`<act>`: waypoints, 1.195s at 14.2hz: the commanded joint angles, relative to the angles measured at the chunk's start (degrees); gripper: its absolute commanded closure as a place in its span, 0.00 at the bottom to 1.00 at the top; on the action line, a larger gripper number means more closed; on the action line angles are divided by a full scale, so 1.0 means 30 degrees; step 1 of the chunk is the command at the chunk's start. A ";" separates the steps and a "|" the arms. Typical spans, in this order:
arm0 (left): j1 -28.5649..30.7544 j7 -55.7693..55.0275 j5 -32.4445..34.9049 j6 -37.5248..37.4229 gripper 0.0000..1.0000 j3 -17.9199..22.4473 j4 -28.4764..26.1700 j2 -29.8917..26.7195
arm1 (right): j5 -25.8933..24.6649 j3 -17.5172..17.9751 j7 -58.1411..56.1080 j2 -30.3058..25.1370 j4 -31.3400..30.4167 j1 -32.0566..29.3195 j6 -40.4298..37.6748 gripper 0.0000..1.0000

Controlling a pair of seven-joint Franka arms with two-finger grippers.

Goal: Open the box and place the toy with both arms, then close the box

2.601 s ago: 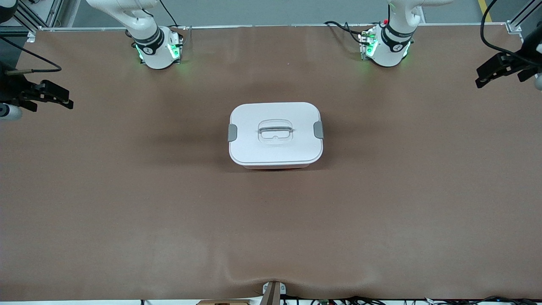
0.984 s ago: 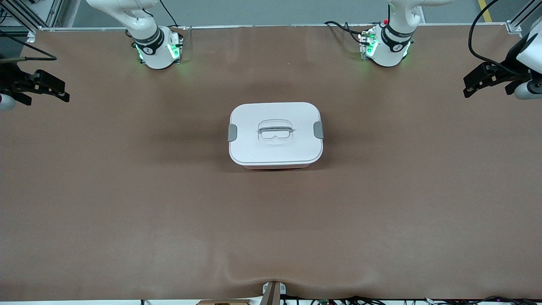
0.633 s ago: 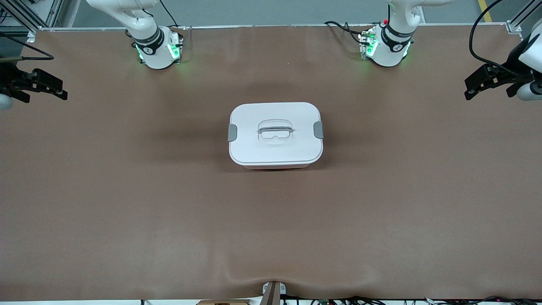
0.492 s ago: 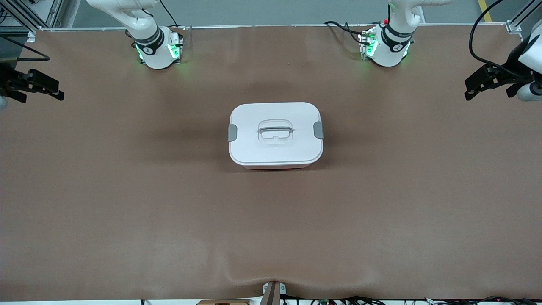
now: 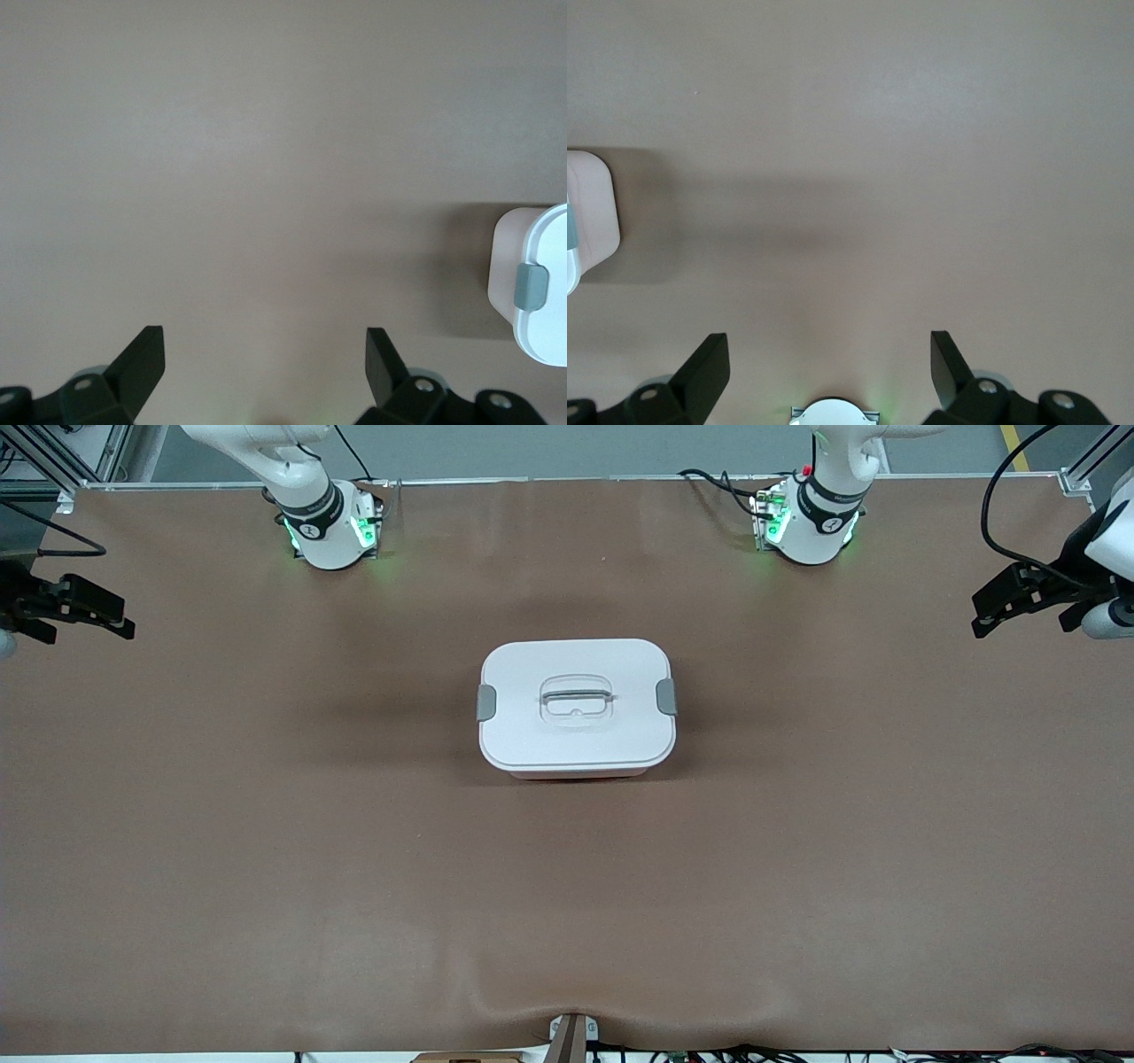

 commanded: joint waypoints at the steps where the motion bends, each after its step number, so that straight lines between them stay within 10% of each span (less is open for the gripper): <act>1: -0.0024 0.0134 -0.0248 0.0193 0.00 0.0055 0.0184 0.0454 | -0.0288 0.0154 0.0220 0.0114 0.0176 -0.0041 -0.0174 0.00; 17: 0.1001 0.0132 -0.1799 0.0046 0.00 -0.0003 -0.0108 -0.0102 | -0.0258 0.0154 0.0249 0.0260 0.0147 -0.0100 0.0003 0.00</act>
